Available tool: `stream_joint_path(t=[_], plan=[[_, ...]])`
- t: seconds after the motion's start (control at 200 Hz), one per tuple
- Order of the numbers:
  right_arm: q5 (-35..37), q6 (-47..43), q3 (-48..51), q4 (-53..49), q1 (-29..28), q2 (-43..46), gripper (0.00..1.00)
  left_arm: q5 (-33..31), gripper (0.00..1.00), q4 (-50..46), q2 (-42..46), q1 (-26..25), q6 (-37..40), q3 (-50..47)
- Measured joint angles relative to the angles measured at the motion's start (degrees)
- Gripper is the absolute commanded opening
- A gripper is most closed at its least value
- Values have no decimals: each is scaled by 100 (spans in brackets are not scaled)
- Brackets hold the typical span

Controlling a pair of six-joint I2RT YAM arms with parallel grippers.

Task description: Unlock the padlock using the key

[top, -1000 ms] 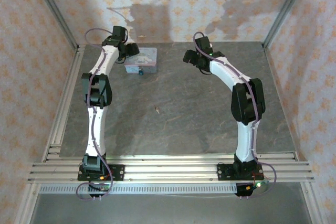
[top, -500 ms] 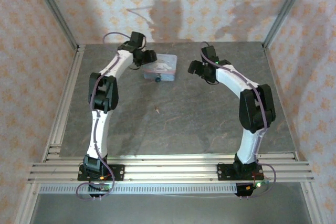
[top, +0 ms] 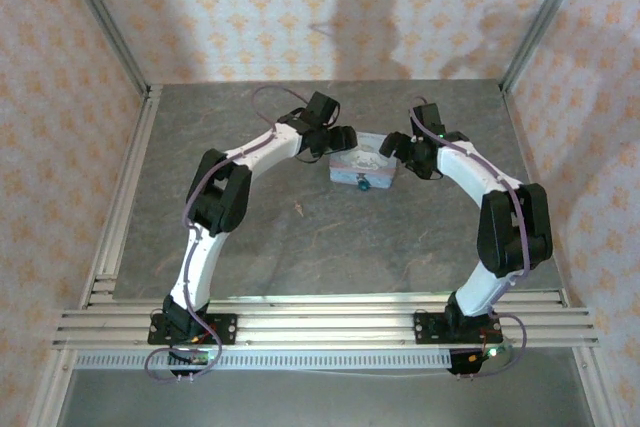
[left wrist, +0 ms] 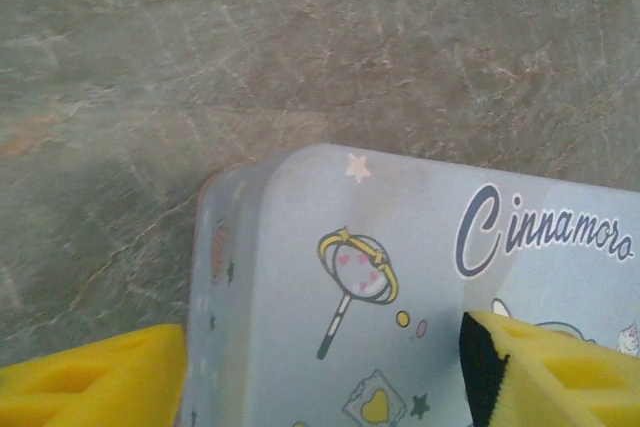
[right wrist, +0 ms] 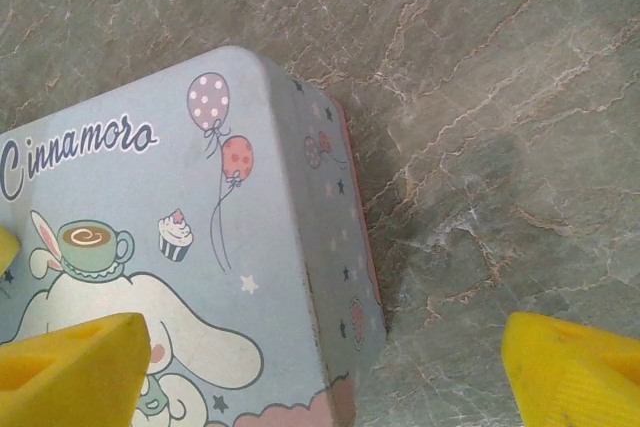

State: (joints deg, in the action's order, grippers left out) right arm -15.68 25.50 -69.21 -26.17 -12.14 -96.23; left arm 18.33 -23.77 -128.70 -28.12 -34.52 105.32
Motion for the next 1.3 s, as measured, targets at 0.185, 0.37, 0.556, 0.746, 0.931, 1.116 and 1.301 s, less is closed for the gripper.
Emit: stream_joint_path(t=[0.185, 0.37, 0.556, 0.746, 0.931, 1.116, 1.301], plan=[[-184, 13, 0, 7, 57, -98, 83, -223, 70, 9, 538, 195, 4, -756], [-612, 173, -11, 133, 57, -457, 55, 83, 64, 721, 804, 254, -13, -1432], [-789, 267, -240, 229, -46, -671, 54, 293, 56, 1141, 820, 273, -17, -1624], [-682, 439, -280, 256, -223, -704, 55, 382, 47, 1209, 820, 297, 28, -1624], [-662, 623, -310, 264, -278, -723, 61, 361, 55, 1150, 850, 341, 160, -1624], [-638, 636, -367, 157, -363, -726, 76, 116, 71, 649, 997, 343, 444, -1628], [-503, 555, -389, -140, -393, -487, 79, -201, 72, 57, 1532, 350, 765, -1954]])
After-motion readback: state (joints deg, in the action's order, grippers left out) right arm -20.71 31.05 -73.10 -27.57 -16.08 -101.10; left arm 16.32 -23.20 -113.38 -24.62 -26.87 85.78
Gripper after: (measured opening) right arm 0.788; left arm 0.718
